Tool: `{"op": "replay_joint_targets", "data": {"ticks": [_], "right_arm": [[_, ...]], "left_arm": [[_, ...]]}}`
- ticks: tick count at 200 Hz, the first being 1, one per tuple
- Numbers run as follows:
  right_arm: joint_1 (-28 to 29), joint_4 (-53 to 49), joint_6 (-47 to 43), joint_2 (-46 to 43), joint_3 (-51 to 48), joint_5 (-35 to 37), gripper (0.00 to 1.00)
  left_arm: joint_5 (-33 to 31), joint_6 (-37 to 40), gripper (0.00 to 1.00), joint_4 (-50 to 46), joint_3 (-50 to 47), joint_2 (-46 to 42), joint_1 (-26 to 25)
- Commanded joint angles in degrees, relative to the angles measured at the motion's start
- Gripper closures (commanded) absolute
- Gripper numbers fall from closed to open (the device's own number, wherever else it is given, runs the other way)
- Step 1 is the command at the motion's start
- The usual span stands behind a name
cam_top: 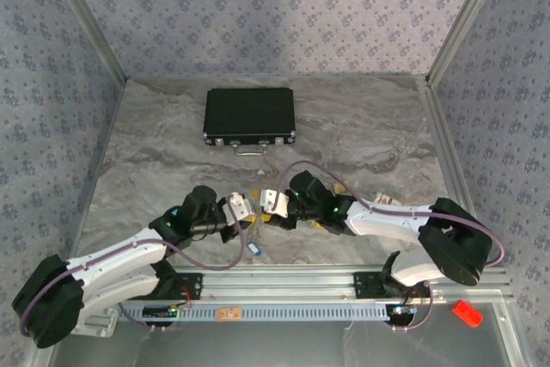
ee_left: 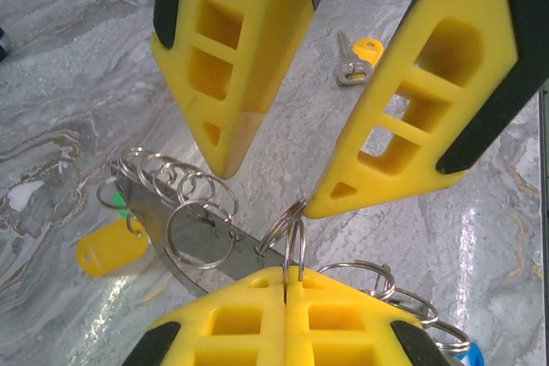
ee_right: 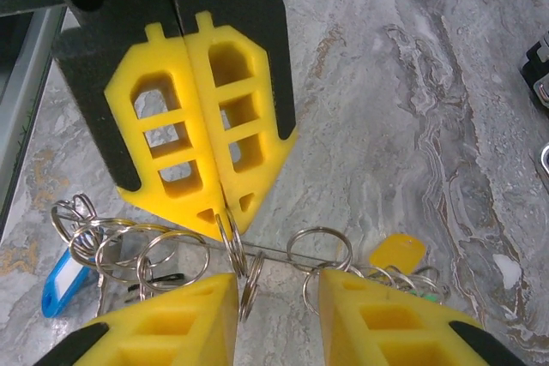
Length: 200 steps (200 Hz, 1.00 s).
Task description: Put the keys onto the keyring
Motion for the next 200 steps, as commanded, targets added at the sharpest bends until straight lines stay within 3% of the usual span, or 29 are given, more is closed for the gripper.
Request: {"op": "replay_joint_targets", "data": {"ticks": [1, 69, 119, 200], "right_arm": [[0.62, 0.13, -0.77, -0.39, 1.00, -1.41, 0.69], [1.32, 1.20, -0.57, 2.00, 1.56, -3.32, 0.71], [1.36, 2.18, -0.42, 3.19, 2.61, -4.45, 0.78], [1.12, 2.02, -0.97, 4.49, 2.65, -4.23, 0.77]], "left_arm": [[-0.13, -1.02, 1.00, -0.72, 2.18, -0.39, -0.40], [0.20, -1.01, 1.00, 0.46, 2.19, -0.70, -0.51], [1.13, -0.76, 1.00, 1.56, 1.92, -0.66, -0.43], [2.27, -0.42, 1.00, 2.42, 2.10, -0.53, -0.43]]}}
